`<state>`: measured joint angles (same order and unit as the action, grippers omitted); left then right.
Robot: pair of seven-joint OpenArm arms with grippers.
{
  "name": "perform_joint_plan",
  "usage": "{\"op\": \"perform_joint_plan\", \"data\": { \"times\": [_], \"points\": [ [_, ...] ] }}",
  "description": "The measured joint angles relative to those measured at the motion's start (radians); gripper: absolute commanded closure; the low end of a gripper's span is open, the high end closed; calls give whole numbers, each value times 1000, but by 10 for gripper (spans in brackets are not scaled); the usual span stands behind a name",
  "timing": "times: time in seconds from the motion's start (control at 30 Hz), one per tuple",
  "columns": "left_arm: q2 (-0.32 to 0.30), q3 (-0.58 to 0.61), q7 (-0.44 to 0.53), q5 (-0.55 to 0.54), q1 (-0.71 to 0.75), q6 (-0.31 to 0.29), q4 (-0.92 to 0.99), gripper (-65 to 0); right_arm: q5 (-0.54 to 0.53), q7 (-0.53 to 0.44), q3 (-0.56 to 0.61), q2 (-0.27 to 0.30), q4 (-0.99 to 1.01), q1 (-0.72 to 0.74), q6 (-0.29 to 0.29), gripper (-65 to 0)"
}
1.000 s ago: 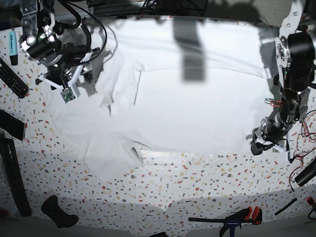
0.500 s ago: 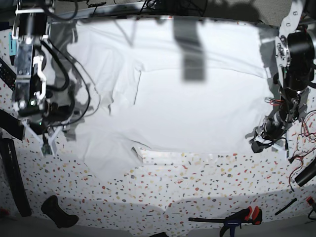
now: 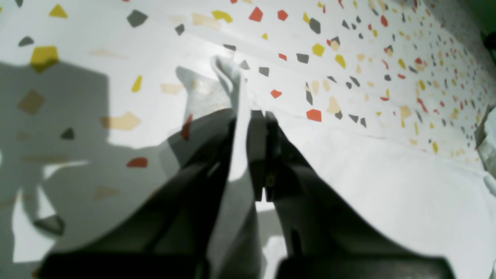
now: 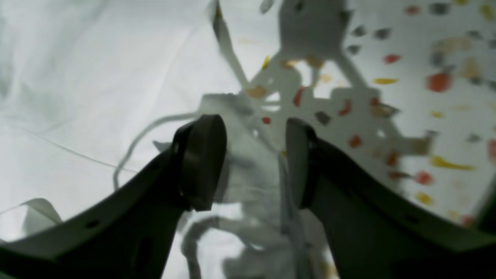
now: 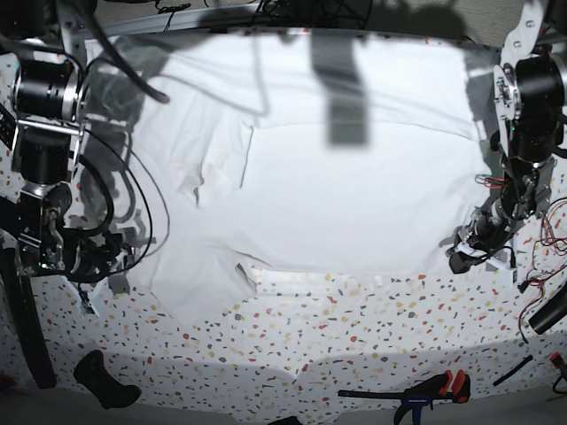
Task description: Fold the T-shirt properly
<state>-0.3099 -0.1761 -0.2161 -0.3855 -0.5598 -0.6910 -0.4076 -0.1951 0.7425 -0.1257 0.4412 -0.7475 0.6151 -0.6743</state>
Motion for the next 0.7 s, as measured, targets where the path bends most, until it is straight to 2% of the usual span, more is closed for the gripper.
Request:
{"op": "perform_joint_plan", "data": {
  "times": [0.17,0.3,0.7],
  "points": [
    [0,0,0,0,0,0,0,0,-18,-21,0,-18,44,0,-4,-284],
    [0,0,0,0,0,0,0,0,-95,-13,0,-45,47,0,-8,-284],
    [0,0,-12,-1,0,0,0,0,50,-65,-3,-107,48,0,-12,-284]
  ]
}}
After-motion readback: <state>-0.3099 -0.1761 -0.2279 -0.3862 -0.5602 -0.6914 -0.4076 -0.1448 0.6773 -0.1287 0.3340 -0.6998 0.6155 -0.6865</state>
